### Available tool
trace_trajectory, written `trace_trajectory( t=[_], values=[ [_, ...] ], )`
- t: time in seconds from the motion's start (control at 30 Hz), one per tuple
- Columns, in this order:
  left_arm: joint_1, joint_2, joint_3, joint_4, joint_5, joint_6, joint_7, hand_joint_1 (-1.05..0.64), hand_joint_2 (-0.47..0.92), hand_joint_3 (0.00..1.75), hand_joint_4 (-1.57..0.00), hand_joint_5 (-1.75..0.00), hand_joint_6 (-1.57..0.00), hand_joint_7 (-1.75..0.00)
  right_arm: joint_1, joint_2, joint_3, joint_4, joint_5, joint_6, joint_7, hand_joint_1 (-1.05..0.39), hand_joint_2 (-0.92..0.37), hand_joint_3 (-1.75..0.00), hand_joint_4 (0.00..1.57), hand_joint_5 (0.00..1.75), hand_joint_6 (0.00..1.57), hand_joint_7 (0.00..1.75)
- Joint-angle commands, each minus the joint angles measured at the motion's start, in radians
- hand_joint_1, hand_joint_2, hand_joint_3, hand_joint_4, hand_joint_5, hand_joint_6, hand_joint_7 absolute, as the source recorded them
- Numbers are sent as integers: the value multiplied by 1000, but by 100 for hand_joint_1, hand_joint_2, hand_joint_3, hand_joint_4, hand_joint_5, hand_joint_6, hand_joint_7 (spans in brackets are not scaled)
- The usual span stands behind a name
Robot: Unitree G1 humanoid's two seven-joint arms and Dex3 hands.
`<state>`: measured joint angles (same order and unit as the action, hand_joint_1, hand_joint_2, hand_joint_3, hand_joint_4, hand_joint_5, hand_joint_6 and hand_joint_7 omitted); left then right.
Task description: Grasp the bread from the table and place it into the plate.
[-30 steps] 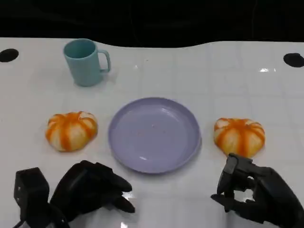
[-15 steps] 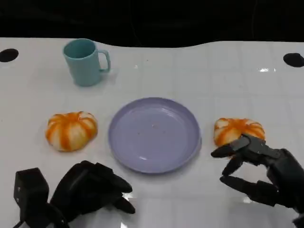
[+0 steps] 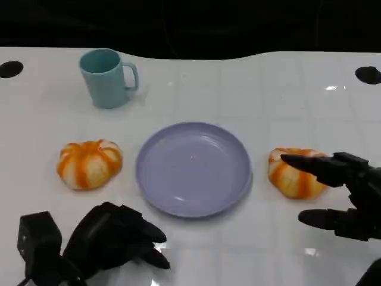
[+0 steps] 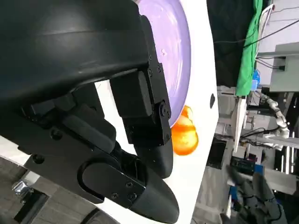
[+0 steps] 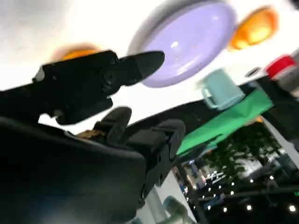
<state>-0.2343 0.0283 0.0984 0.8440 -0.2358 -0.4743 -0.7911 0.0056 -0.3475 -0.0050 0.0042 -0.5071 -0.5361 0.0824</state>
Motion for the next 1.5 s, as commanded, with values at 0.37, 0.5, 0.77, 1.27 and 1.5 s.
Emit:
trace_trajectory(
  t=[0.37,0.5,0.77,1.27,1.5],
  values=[
    [10,18,1,-11,-1,11,12,-105,77,0,-157,-20,-156,-1,-86,-77,111,5,-282,174,-59,-54,-86,0,25,21,30,0],
    [11,19,2,-14,-2,13,10,-105,77,0,-157,-21,-156,-1,-137,-76,158,57,-338,225,-75,-56,-86,0,23,19,28,0],
    [12,21,1,-12,1,13,9,-105,77,0,-157,-22,-157,-1,-257,-64,252,209,-403,299,-127,-56,-86,0,24,18,27,0],
    [27,18,-4,-34,7,3,24,-105,78,1,-157,-22,-157,-1,-425,-33,403,514,-422,373,-223,-51,-83,0,26,16,28,1],
    [41,14,-5,-55,2,6,22,-105,78,0,-157,-23,-157,0,-448,-16,432,634,-388,366,-267,-47,-86,-1,30,15,32,2]
  ],
)
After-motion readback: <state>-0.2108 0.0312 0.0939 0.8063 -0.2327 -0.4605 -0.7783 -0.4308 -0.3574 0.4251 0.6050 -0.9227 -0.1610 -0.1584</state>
